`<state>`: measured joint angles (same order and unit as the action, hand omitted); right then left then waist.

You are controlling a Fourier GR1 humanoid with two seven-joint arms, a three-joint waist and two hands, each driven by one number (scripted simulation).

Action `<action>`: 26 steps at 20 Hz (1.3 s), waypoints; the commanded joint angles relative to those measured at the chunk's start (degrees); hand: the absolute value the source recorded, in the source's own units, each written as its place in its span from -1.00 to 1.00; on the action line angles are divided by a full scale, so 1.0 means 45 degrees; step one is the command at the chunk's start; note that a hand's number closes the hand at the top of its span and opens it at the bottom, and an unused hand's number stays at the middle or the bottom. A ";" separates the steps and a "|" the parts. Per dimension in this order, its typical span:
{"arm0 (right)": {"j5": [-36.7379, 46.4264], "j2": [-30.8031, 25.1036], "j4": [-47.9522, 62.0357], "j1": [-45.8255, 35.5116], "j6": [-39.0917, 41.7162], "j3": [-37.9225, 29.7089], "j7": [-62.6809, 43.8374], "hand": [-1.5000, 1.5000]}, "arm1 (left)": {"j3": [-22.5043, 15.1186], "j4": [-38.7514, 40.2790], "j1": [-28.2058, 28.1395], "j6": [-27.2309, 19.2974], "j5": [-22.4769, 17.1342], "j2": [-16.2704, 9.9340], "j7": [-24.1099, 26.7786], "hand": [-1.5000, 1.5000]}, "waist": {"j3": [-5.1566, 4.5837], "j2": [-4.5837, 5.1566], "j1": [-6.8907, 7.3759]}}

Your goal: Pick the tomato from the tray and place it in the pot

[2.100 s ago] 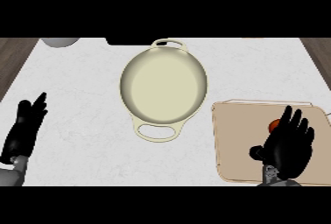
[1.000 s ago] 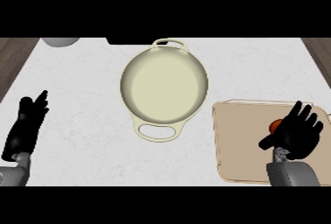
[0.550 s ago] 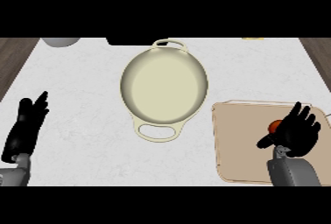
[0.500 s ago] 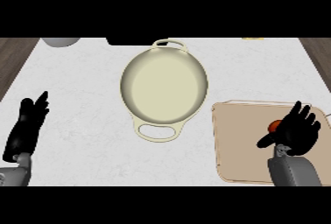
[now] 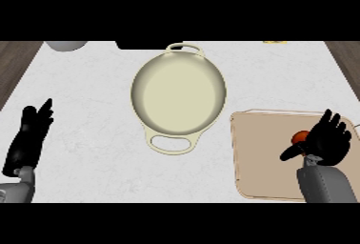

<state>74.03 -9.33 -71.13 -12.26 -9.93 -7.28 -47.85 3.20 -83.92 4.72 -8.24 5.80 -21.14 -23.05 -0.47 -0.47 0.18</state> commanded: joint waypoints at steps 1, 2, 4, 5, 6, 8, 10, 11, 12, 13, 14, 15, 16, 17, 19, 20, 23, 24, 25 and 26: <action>-0.0035 -0.0044 0.0420 0.0590 -0.0760 0.0048 0.0519 1.00 | 0.0199 0.0455 0.0464 0.0251 0.0213 0.0186 -0.0131 0.00 | 0.0107 0.0107 -0.0050; -0.0527 -0.0414 0.0383 0.0016 0.0065 -0.0159 0.0781 1.00 | 0.0463 0.1068 0.0388 0.0370 0.0196 0.0106 0.0705 0.00 | 0.0105 0.0110 -0.0043; 0.0388 -0.0379 0.1718 -0.0408 -0.1284 0.0212 0.1025 1.00 | -0.0003 0.0159 0.0214 0.0138 0.0363 0.0493 0.0088 0.00 | 0.0111 0.0125 0.0032; 0.0623 -0.0570 0.1350 -0.0110 -0.1346 0.0262 0.0950 1.00 | 0.0266 -0.0799 -0.0253 0.0487 0.0177 -0.0033 -0.0482 0.00 | 0.0113 0.0104 0.0061; 0.0781 -0.0623 0.1522 -0.0106 -0.1518 0.0371 0.1076 1.00 | 0.0260 0.0154 0.0060 0.0286 0.0280 0.0333 0.0317 0.00 | 0.0108 0.0120 0.0011; 0.1781 -0.0289 0.1429 -0.0326 -0.1237 0.0996 0.0161 1.00 | 0.0299 0.0098 -0.0227 0.0506 0.0095 0.0363 0.0339 0.00 | 0.0104 0.0113 0.0041; 0.1731 -0.0973 0.1794 -0.0455 -0.1373 0.0716 0.0684 1.00 | 0.0226 -0.0369 -0.0272 0.0304 0.0421 0.0316 -0.0150 0.00 | 0.0111 0.0115 0.0066; 0.2456 -0.0546 0.1418 0.0136 -0.1800 0.1304 0.0265 1.00 | 0.0356 -0.0140 0.0012 0.0276 0.0297 0.0402 -0.0023 0.00 | 0.0107 0.0111 0.0014; 0.2277 -0.0668 0.0746 0.0167 -0.1287 0.1262 0.0219 1.00 | 0.0547 0.0224 0.0212 0.0661 0.0153 0.0204 0.0206 0.00 | 0.0103 0.0102 -0.0042; 0.1807 -0.1355 0.0989 -0.0316 -0.1016 0.0756 0.0738 1.00 | 0.0878 0.0358 0.0029 0.0926 -0.0026 -0.0138 0.0168 0.00 | 0.0104 0.0108 -0.0009; 0.2819 -0.0277 -0.0220 0.0158 -0.0903 0.1689 -0.0570 1.00 | 0.0401 -0.0365 -0.0306 0.0492 0.0460 0.0352 0.0116 0.00 | 0.0102 0.0085 -0.0024; 0.2754 -0.0698 0.1202 -0.0661 -0.1257 0.1379 -0.0019 1.00 | 0.0198 0.1132 0.1012 0.0111 0.0846 0.0698 0.0283 0.00 | 0.0104 0.0134 -0.0057; 0.1018 -0.1358 0.1455 -0.0672 -0.1064 0.1062 0.2256 1.00 | 0.0323 -0.0537 -0.0403 0.0488 0.0445 0.0393 0.0034 0.00 | 0.0116 0.0109 0.0111; 0.0291 -0.1330 0.0966 -0.0261 -0.0337 0.1597 0.3513 1.00 | 0.0210 -0.0090 -0.0259 0.0171 0.0653 0.0614 0.0286 0.00 | 0.0115 0.0108 0.0065; -0.1042 -0.1339 0.0752 -0.0459 0.1242 0.2294 0.5662 1.00 | 0.0100 -0.0103 0.0166 0.0242 0.0632 0.0625 -0.0029 0.00 | 0.0128 0.0119 0.0096; -0.1631 -0.1379 0.0571 -0.0445 0.1910 0.2588 0.6677 1.00 | 0.0315 0.0010 -0.0045 0.0499 0.0408 0.0406 0.0306 0.00 | 0.0117 0.0107 0.0200; -0.3115 -0.2725 0.0436 -0.0755 0.3433 0.2194 0.9341 1.00 | 0.0447 -0.0071 -0.0129 0.0552 0.0306 0.0349 0.0286 0.00 | 0.0113 0.0089 0.0090; -0.3250 -0.3206 -0.0021 -0.0920 0.3600 0.2077 0.9850 1.00 | 0.0295 0.0157 0.0339 0.0194 0.0666 0.0531 -0.0260 0.00 | 0.0110 0.0091 -0.0116; -0.3276 -0.3622 0.0422 -0.1011 0.3256 0.1729 1.0314 1.00 | 0.0222 -0.0381 -0.0171 0.0444 0.0538 0.0517 -0.0116 0.00 | 0.0115 0.0096 0.0037; -0.3516 -0.3934 0.0325 -0.1213 0.3231 0.1397 1.0704 1.00 | 0.0149 0.0553 0.0314 -0.0069 0.0931 0.0894 0.0195 0.00 | 0.0107 0.0121 -0.0084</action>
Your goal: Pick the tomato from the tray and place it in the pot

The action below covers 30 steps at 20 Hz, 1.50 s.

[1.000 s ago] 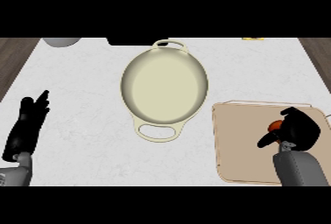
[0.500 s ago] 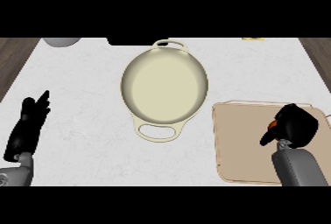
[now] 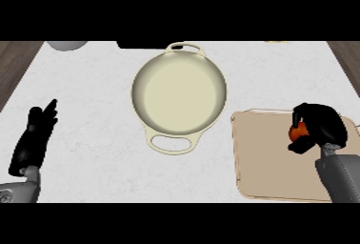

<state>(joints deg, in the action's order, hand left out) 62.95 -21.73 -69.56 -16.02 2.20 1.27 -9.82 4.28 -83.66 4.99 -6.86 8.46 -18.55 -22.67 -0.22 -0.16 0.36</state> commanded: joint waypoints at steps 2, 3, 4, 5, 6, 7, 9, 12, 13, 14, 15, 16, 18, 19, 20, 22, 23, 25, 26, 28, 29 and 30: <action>-0.0859 -0.1189 -0.1378 -0.0148 0.0468 -0.0598 0.1756 1.00 | 0.0444 -0.0079 0.0034 0.0372 -0.0295 -0.0210 -0.0142 0.00 | 0.0047 0.0009 -0.0116; -0.1257 -0.0837 -0.2536 -0.0465 0.0870 -0.0623 0.1278 1.00 | 0.0232 0.0713 0.0132 -0.0062 0.0073 0.0149 0.0386 0.00 | 0.0034 -0.0010 -0.0249; -0.1823 -0.0715 -0.2681 -0.0377 0.0861 -0.1019 0.1449 1.00 | 0.0374 -0.0169 -0.0153 0.0148 -0.0147 -0.0078 -0.0018 0.00 | 0.0045 -0.0026 -0.0158; -0.2344 -0.0939 -0.2783 -0.0206 0.0420 -0.1431 0.2273 1.00 | 0.0311 -0.0669 -0.0314 0.0428 -0.0244 -0.0266 -0.0498 0.00 | 0.0055 -0.0044 -0.0150; -0.2351 -0.0289 -0.3413 -0.0675 0.0117 -0.1212 0.1890 1.00 | 0.0265 0.0327 0.0118 -0.0050 0.0126 0.0020 0.0154 0.00 | 0.0042 -0.0021 -0.0266; -0.2689 -0.0904 -0.3829 -0.0216 -0.0165 -0.1651 0.2749 1.00 | 0.0516 -0.0081 -0.0139 0.0251 -0.0200 -0.0235 -0.0001 0.00 | 0.0050 -0.0046 -0.0260; -0.3476 -0.0318 -0.4887 -0.0434 -0.0163 -0.1838 0.2695 1.00 | 0.0714 0.0336 0.0306 0.0280 -0.0107 -0.0528 -0.0077 0.00 | 0.0050 -0.0051 -0.0342; -0.5046 -0.0135 -0.6293 -0.0882 0.0190 -0.2514 0.3098 1.00 | 0.0471 0.0205 -0.0520 0.0220 -0.0076 -0.0114 0.0554 0.00 | 0.0046 -0.0073 -0.0288; -0.5212 -0.0371 -0.6512 -0.1547 0.0539 -0.2823 0.2624 1.00 | 0.0616 -0.0074 -0.0412 0.0148 -0.0135 -0.0172 0.0198 0.00 | 0.0046 -0.0058 -0.0176; -0.5157 0.0021 -0.7606 -0.1369 0.0745 -0.2364 0.2081 1.00 | 0.0516 0.0355 0.0061 0.0194 -0.0095 -0.0075 0.0188 0.00 | 0.0037 -0.0051 -0.0303; -0.5227 -0.0028 -0.7956 -0.1879 0.1181 -0.2271 0.1552 1.00 | 0.0697 0.0522 0.0160 0.0446 -0.0235 -0.0305 0.0358 0.00 | 0.0033 -0.0031 -0.0223; -0.5094 -0.0015 -0.8086 -0.1664 0.1015 -0.2243 0.1664 1.00 | 0.0428 0.0092 0.0209 0.0259 0.0138 -0.0197 0.0033 0.00 | 0.0044 -0.0007 -0.0151; -0.5288 -0.0379 -0.9418 -0.2403 0.2234 -0.2117 0.0345 1.00 | 0.0784 0.0901 -0.0246 0.0664 -0.0283 -0.0258 0.1025 0.00 | 0.0029 -0.0017 -0.0148; -0.4994 0.0368 -1.0073 -0.2724 0.2408 -0.1221 -0.0762 1.00 | 0.0571 0.1342 0.0778 0.0129 0.0147 0.0027 0.0618 0.00 | 0.0024 -0.0008 -0.0216; -0.5538 -0.0086 -0.9593 -0.3575 0.3204 -0.1606 -0.1074 1.00 | 0.0546 0.0412 0.0150 0.0357 0.0005 -0.0038 0.0230 0.00 | 0.0035 -0.0010 -0.0056; -0.5504 0.0145 -0.9739 -0.4684 0.3968 -0.1029 -0.2495 1.00 | 0.0492 -0.0048 0.0562 0.0773 -0.0095 -0.0331 -0.0582 0.00 | 0.0033 -0.0019 -0.0005; -0.5646 0.0297 -0.9170 -0.5003 0.4075 -0.0936 -0.2556 1.00 | 0.0553 -0.0274 -0.0350 0.0593 0.0020 -0.0199 0.0235 0.00 | 0.0035 -0.0002 0.0070; -0.5428 0.0836 -0.8997 -0.5859 0.4361 -0.0165 -0.3518 1.00 | 0.0635 0.0293 0.0370 0.0621 -0.0147 -0.0014 0.0011 0.00 | 0.0032 0.0013 0.0044; -0.5641 0.0827 -0.8434 -0.6669 0.4668 -0.0291 -0.3820 1.00 | 0.0496 -0.0024 0.0409 0.0743 -0.0120 -0.0031 -0.0417 0.00 | 0.0034 0.0012 0.0074; -0.5674 0.1286 -0.8092 -0.7186 0.5097 0.0002 -0.4773 1.00 | 0.0377 -0.0103 0.0241 0.0240 0.0353 0.0192 -0.0187 0.00 | 0.0035 0.0008 0.0045; -0.4837 0.1852 -0.7569 -0.7596 0.4466 0.0750 -0.5018 1.00 | 0.0899 0.0545 0.0868 0.0807 -0.0059 -0.0411 -0.0231 0.00 | 0.0031 0.0036 0.0065; -0.4855 0.1964 -0.6937 -0.7837 0.4316 0.0551 -0.4904 1.00 | 0.0231 -0.0131 0.0277 0.0157 0.0435 0.0456 -0.0123 0.00 | 0.0037 0.0032 0.0086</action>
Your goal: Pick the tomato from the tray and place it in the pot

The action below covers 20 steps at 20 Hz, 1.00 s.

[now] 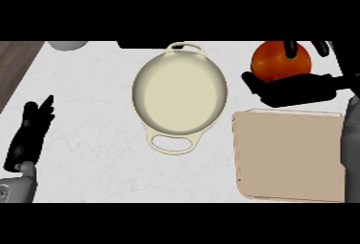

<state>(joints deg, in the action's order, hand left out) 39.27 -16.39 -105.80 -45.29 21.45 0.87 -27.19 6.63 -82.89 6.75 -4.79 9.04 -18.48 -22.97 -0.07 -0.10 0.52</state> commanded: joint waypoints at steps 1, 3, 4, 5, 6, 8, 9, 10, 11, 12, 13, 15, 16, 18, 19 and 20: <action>0.0182 0.0870 0.1698 -0.1732 0.0098 0.0334 -0.1113 1.00 | 0.0190 0.0038 -0.0672 -0.0008 0.0008 0.0090 0.0715 0.00 | 0.0002 0.0025 0.0087; 0.0489 0.1428 0.2740 -0.2757 0.0056 0.0712 -0.1596 1.00 | -0.0078 -0.0148 -0.0114 -0.0052 0.0144 0.0273 0.0025 0.00 | 0.0002 0.0030 0.0082; 0.0665 0.1872 0.3060 -0.2565 -0.0385 0.1029 -0.1367 1.00 | 0.0122 0.0394 0.0634 0.0142 0.0034 0.0048 -0.0245 0.00 | 0.0004 0.0048 0.0031; 0.0535 0.1725 0.4020 -0.2908 -0.0414 0.0706 -0.0904 1.00 | -0.0025 0.0035 0.0198 0.0248 0.0051 0.0115 -0.0278 0.00 | 0.0007 0.0052 0.0088; 0.0543 0.1976 0.3989 -0.3030 -0.0107 0.0959 -0.1339 1.00 | 0.0183 -0.0764 -0.0663 0.0660 -0.0312 -0.0158 0.0021 0.00 | 0.0007 0.0021 0.0156; 0.0986 0.2285 0.5519 -0.3434 -0.0670 0.1228 -0.0774 1.00 | -0.0070 0.0197 0.0096 0.0015 0.0346 0.0227 0.0133 0.00 | 0.0004 0.0074 0.0094; 0.0995 0.2333 0.5820 -0.2844 -0.0917 0.1301 -0.0259 1.00 | -0.0112 0.0358 0.0157 -0.0282 0.0482 0.0480 0.0339 0.00 | 0.0006 0.0080 0.0057; 0.1197 0.2835 0.6575 -0.3307 -0.1241 0.1328 -0.0665 1.00 | 0.0099 -0.0463 -0.0233 0.0078 0.0170 0.0143 -0.0321 0.00 | 0.0009 0.0067 0.0191; 0.1255 0.2879 0.6352 -0.1976 -0.1551 0.1717 0.0062 1.00 | -0.0005 -0.0155 -0.0285 0.0129 0.0215 0.0253 0.0216 0.00 | 0.0011 0.0072 0.0088; 0.0928 0.2675 0.7546 -0.3200 -0.1202 0.1084 0.0216 1.00 | 0.0466 0.0115 -0.0008 0.0261 0.0025 -0.0135 0.0422 0.00 | 0.0007 0.0087 0.0135; 0.1415 0.3009 0.7522 -0.2402 -0.1450 0.1953 0.0453 1.00 | -0.0017 -0.0031 0.0093 0.0117 0.0324 0.0210 0.0060 0.00 | 0.0010 0.0083 0.0091; 0.0535 0.3594 0.8572 -0.3071 -0.1885 0.1022 -0.0383 1.00 | -0.0359 -0.0382 -0.0010 -0.0055 0.0589 0.0481 -0.0306 0.00 | 0.0014 0.0082 0.0169; 0.0706 0.3604 0.9024 -0.2740 -0.1947 0.0832 0.0020 1.00 | 0.0253 -0.0312 -0.0399 0.0445 0.0016 0.0002 0.0322 0.00 | 0.0011 0.0081 0.0171; 0.0264 0.3618 0.9730 -0.2560 -0.2599 0.1490 -0.0049 -1.00 | 0.0150 0.0071 -0.0238 0.0196 0.0294 0.0200 0.0414 0.00 | 0.0010 0.0083 0.0162; -0.0375 0.3623 1.0220 -0.2537 -0.3677 0.2005 0.0037 -1.00 | 0.0046 0.0114 0.0365 0.0189 0.0230 0.0360 -0.0132 0.00 | 0.0012 0.0109 0.0246; -0.0501 0.3627 1.1057 -0.2988 -0.3740 0.1579 0.0824 -1.00 | -0.0042 0.0288 0.0319 -0.0008 0.0371 0.0575 0.0134 0.00 | 0.0011 0.0124 0.0240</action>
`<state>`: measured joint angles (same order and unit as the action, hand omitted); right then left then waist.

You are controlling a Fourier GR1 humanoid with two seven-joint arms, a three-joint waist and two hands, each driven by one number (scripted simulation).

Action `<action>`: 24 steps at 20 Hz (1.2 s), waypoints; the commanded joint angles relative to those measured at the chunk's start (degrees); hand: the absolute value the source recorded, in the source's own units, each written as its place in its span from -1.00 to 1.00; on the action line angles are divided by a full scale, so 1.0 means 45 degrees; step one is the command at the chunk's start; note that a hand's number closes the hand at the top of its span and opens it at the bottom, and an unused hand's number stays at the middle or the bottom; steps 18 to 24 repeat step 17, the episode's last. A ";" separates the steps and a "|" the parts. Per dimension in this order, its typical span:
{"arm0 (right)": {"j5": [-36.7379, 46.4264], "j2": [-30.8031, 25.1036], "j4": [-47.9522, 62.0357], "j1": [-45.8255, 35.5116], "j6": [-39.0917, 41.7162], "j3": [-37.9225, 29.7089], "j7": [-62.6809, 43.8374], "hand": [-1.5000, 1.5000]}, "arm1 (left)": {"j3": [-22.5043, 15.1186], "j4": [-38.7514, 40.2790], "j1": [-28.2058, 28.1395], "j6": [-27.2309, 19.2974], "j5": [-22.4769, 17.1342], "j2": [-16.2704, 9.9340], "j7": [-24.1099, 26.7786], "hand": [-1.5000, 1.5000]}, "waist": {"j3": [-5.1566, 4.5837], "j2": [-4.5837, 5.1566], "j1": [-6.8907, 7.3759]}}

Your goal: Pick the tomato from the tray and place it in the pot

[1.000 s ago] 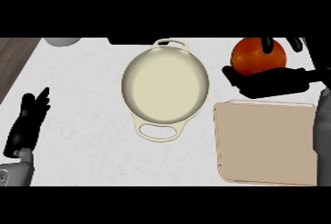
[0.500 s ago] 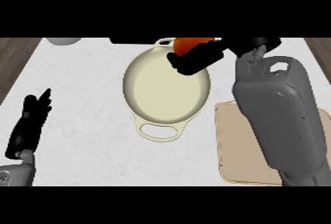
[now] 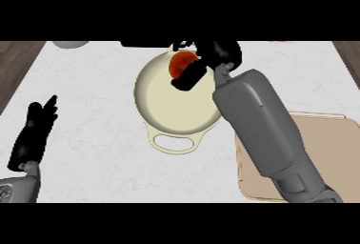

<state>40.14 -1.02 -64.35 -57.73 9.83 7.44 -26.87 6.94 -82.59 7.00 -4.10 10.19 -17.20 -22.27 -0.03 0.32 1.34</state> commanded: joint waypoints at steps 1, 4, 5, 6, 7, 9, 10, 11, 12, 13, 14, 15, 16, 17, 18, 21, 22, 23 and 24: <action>-0.1548 0.0216 0.1339 -0.0391 -0.1853 0.0964 -0.0158 -1.00 | 0.0097 -0.0078 -0.0206 0.0240 -0.0067 -0.0090 0.0283 0.00 | 0.0001 -0.0021 0.0102; -0.2733 0.0222 0.1175 0.0154 -0.2125 -0.0456 0.1390 -1.00 | -0.0169 0.0027 -0.0050 -0.0323 0.0406 0.0288 0.0083 0.00 | 0.0010 0.0000 0.0026; -0.2986 0.0223 0.2123 -0.0207 -0.2999 -0.0423 0.1625 -1.00 | 0.0181 0.0809 0.0124 0.0305 -0.0108 -0.0046 0.0765 0.00 | -0.0002 0.0074 0.0164; -0.3249 0.0224 0.1967 -0.0189 -0.3573 -0.0468 0.1770 -1.00 | 0.0036 -0.0487 -0.0266 0.0220 -0.0007 -0.0064 -0.0086 0.00 | 0.0013 0.0009 0.0261; -0.3546 0.0225 0.1721 -0.0207 -0.3867 -0.1194 0.1927 -1.00 | -0.0193 -0.0156 -0.0419 -0.0290 0.0368 0.0364 0.0296 0.00 | 0.0013 0.0025 0.0179; -0.4105 0.0226 0.1406 0.0229 -0.5017 -0.1017 0.2320 -1.00 | -0.0227 -0.0140 -0.0094 -0.0032 0.0235 0.0307 0.0071 0.00 | 0.0015 -0.0014 0.0070; -0.4457 0.0226 0.1876 -0.0113 -0.5392 -0.1424 0.2504 -1.00 | -0.0005 0.0027 -0.0182 0.0073 0.0107 0.0142 0.0117 0.00 | 0.0011 0.0023 0.0158; -0.4391 0.0227 0.1951 -0.0241 -0.5406 -0.2174 0.2963 -1.00 | 0.0357 0.0541 0.0707 0.0231 -0.0080 -0.0203 0.0042 0.00 | 0.0010 0.0058 -0.0051; -0.4426 0.0227 0.1195 0.0240 -0.5567 -0.2104 0.2894 -1.00 | 0.0140 -0.0393 -0.0480 0.0220 -0.0029 -0.0016 -0.0087 0.00 | 0.0016 -0.0069 -0.0071; -0.4557 0.0227 0.1512 0.0200 -0.6046 -0.2105 0.2923 -1.00 | 0.0196 0.0311 0.0220 0.0032 0.0159 -0.0007 -0.0117 0.00 | 0.0009 -0.0028 -0.0141; -0.4698 -0.0323 0.1714 0.0016 -0.5511 -0.2932 0.3345 -1.00 | 0.0109 0.0070 -0.0219 0.0063 0.0164 0.0081 0.0192 0.00 | 0.0010 -0.0026 -0.0144; -0.4830 -0.0500 0.1415 -0.0046 -0.5548 -0.3145 0.3127 -1.00 | 0.0350 -0.0020 -0.0136 0.0203 -0.0153 0.0021 -0.0115 0.00 | 0.0010 -0.0052 -0.0183; -0.4821 -0.0237 0.1470 0.0897 -0.6025 -0.3122 0.3982 -1.00 | 0.0306 -0.0484 0.0097 0.0294 -0.0157 -0.0082 -0.0779 0.00 | 0.0017 -0.0054 -0.0192; -0.5409 -0.1019 0.1517 0.0749 -0.5316 -0.3721 0.4325 -1.00 | 0.0308 0.0222 -0.0153 0.0083 0.0029 0.0082 0.0311 0.00 | 0.0010 -0.0026 -0.0226; -0.5409 -0.1019 0.1517 0.0749 -0.5316 -0.3721 0.4325 -1.00 | 0.0308 0.0222 -0.0153 0.0083 0.0029 0.0082 0.0311 0.00 | 0.0010 -0.0026 -0.0226; -0.5409 -0.1019 0.1517 0.0749 -0.5316 -0.3721 0.4325 -1.00 | 0.0308 0.0222 -0.0153 0.0083 0.0029 0.0082 0.0311 0.00 | 0.0010 -0.0026 -0.0226; -0.5409 -0.1019 0.1517 0.0749 -0.5316 -0.3721 0.4325 -1.00 | 0.0308 0.0222 -0.0153 0.0083 0.0029 0.0082 0.0311 0.00 | 0.0010 -0.0026 -0.0226; -0.5409 -0.1019 0.1517 0.0749 -0.5316 -0.3721 0.4325 -1.00 | 0.0308 0.0222 -0.0153 0.0083 0.0029 0.0082 0.0311 0.00 | 0.0010 -0.0026 -0.0226; -0.5409 -0.1019 0.1517 0.0749 -0.5316 -0.3721 0.4325 -1.00 | 0.0308 0.0222 -0.0153 0.0083 0.0029 0.0082 0.0311 0.00 | 0.0010 -0.0026 -0.0226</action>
